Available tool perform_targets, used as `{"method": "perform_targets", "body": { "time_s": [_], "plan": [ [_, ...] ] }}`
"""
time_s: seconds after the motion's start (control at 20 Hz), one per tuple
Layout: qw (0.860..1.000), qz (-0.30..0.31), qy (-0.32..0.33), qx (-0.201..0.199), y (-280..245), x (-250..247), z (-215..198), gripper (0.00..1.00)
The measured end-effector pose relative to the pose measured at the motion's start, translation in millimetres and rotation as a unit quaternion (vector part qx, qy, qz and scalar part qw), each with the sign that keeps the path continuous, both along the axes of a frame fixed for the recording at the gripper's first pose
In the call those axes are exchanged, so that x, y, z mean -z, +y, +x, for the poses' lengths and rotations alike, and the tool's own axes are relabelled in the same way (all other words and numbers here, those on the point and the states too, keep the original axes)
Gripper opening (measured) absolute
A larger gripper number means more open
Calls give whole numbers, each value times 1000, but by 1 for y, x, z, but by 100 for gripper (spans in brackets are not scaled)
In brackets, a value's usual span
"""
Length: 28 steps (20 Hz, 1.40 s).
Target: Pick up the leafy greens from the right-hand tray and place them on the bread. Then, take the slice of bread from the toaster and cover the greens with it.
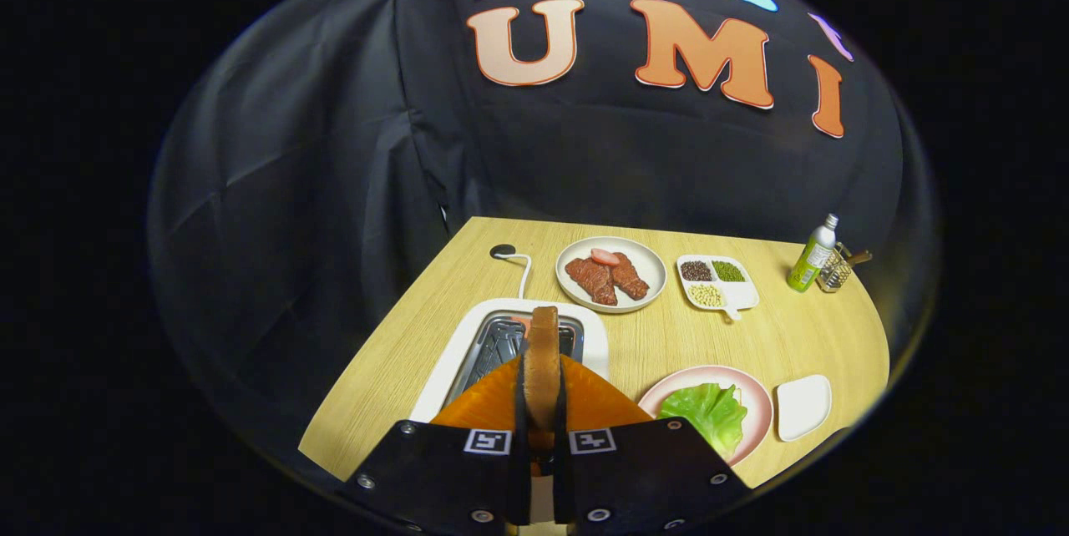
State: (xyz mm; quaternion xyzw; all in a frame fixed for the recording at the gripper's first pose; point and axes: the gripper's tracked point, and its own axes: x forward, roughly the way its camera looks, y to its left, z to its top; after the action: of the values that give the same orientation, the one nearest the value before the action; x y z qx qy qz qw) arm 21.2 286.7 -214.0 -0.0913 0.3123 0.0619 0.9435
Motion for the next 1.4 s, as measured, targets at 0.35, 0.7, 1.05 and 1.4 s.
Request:
{"method": "perform_targets", "body": {
  "time_s": [0.35, 0.7, 1.05, 1.4],
  "plan": [
    [999, 16, -28, -3, -4, -31, 3, 11],
    [998, 37, -45, 2, -17, -59, 6, 11],
    [998, 32, -55, 25, -57, -68, 5, 11],
    [998, 15, -32, 42, -100, -37, -2, 11]
  ]
}}
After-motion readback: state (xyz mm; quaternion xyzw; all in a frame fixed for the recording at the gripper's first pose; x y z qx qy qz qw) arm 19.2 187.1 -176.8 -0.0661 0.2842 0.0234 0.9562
